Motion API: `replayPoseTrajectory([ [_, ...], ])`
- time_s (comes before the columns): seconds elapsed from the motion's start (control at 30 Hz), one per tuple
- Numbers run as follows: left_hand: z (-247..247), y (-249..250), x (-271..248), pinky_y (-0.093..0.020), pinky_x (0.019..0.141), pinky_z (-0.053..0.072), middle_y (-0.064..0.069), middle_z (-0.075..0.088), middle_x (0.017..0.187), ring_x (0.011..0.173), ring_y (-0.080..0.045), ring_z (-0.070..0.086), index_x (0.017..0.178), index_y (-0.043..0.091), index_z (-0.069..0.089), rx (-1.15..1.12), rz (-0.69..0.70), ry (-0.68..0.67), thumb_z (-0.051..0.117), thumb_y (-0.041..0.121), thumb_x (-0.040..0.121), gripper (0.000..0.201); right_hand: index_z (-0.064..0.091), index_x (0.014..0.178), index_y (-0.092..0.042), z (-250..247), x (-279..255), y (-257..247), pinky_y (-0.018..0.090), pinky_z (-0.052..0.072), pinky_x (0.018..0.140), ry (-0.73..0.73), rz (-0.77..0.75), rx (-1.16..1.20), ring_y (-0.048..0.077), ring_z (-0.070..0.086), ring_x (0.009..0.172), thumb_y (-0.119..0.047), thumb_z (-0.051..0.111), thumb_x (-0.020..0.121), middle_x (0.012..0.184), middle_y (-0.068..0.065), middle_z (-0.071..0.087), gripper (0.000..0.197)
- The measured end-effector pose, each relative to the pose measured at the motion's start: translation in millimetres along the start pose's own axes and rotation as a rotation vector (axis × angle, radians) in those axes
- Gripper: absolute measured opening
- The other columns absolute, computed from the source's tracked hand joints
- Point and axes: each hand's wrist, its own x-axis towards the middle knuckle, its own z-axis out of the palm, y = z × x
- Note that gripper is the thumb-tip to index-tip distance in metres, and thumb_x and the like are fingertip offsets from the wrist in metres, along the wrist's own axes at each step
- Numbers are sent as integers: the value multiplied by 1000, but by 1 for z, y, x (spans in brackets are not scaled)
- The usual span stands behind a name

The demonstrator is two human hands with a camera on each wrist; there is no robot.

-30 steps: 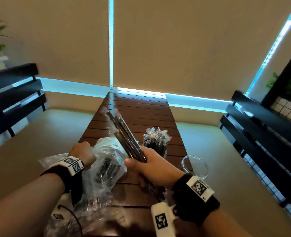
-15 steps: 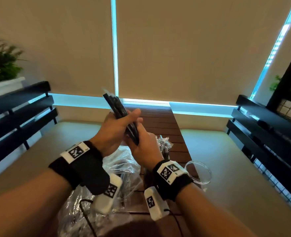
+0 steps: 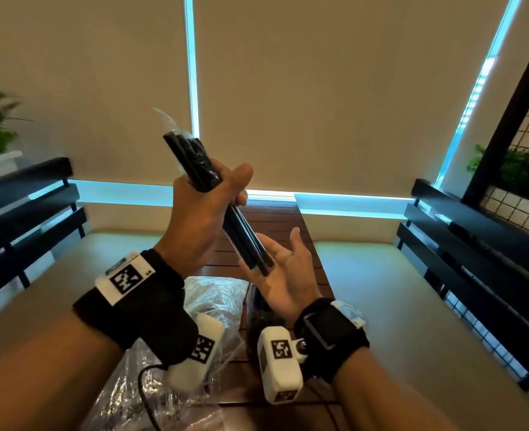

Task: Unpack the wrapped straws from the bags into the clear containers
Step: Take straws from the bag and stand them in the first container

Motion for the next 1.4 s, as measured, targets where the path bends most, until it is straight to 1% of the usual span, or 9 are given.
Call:
replayPoseTrajectory([
  [0.27,30,-29,-12,-32,64,48,-18,49,69,64,-23,52,73,-11,47,191,-34,-20,81,9,77,39,45,144,-2,10,-2,-1,52,24,120,-207,33,136,36,45,137,-71,31,93,143,23,51,87],
  [0.43,12,-51,-3,-27,62,47,-14,53,59,56,-18,52,64,-8,49,241,-2,47,77,14,83,40,56,116,-26,-19,1,-11,36,48,96,281,-400,-535,22,59,115,-15,52,97,116,3,64,22],
  [0.5,4,-70,-5,-28,63,47,-11,52,58,56,-16,52,60,2,50,272,-49,67,76,16,84,38,48,120,-32,-38,8,-5,37,47,99,433,-501,-810,20,54,120,-10,65,84,119,-4,55,45],
  [0.63,-6,-109,-9,-29,65,46,-8,51,59,56,-11,55,62,6,50,300,-160,123,77,17,83,35,6,153,-32,-65,18,23,42,31,115,367,-360,-1129,17,33,138,-44,88,61,146,0,33,124],
  [0.77,-12,-133,-12,-28,67,48,4,50,54,58,-9,58,57,15,45,289,-219,134,77,16,83,41,-12,149,-46,-80,33,54,48,30,117,366,-234,-1124,22,29,145,-51,91,47,161,3,23,146],
  [1.0,-17,-160,-13,-27,68,47,9,52,54,60,-7,59,60,15,45,193,-309,197,77,13,83,39,14,145,-44,-100,55,74,43,51,99,450,-264,-1103,22,62,115,-55,84,45,129,-1,63,123],
  [1.17,-15,-177,-10,-34,62,49,-1,52,65,62,-11,55,68,16,49,120,-398,285,78,19,83,33,45,125,-32,-102,58,80,34,52,89,571,-350,-1221,22,65,105,-46,81,61,114,-6,66,75],
  [1.3,-12,-189,-4,-27,68,49,1,53,72,69,-12,57,84,14,53,32,-457,430,79,20,83,27,48,129,-33,-102,60,84,35,52,90,610,-391,-1198,20,66,103,-43,80,64,112,-7,67,73],
  [1.4,-11,-197,-4,-22,61,51,5,55,63,59,-9,56,77,16,52,37,-462,487,78,17,83,26,51,130,-32,-106,61,85,36,53,91,587,-406,-1153,16,66,101,-39,79,65,111,-8,68,71],
])
